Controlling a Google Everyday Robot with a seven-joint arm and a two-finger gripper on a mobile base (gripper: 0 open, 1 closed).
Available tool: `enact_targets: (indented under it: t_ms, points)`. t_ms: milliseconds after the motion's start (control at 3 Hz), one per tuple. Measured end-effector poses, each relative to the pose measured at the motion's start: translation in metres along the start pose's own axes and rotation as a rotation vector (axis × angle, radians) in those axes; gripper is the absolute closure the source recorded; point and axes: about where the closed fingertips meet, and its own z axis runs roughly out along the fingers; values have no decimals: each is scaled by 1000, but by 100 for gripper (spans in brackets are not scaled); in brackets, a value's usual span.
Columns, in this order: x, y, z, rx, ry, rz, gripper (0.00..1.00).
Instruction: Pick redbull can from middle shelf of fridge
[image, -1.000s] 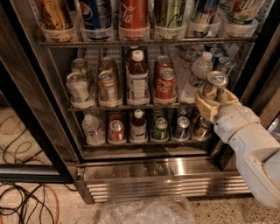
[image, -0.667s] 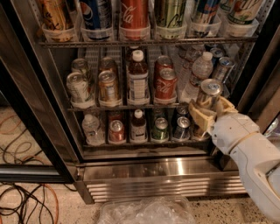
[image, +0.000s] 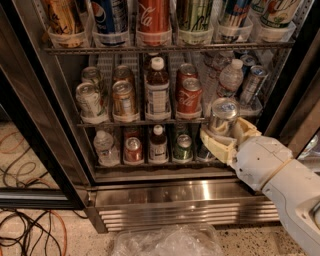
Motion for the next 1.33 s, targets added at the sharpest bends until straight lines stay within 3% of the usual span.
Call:
enact_targets:
  t_ms: [667, 1333]
  points:
    - [-23, 51, 11, -200, -33, -18, 100]
    - [-44, 96, 1, -350, -81, -41, 100]
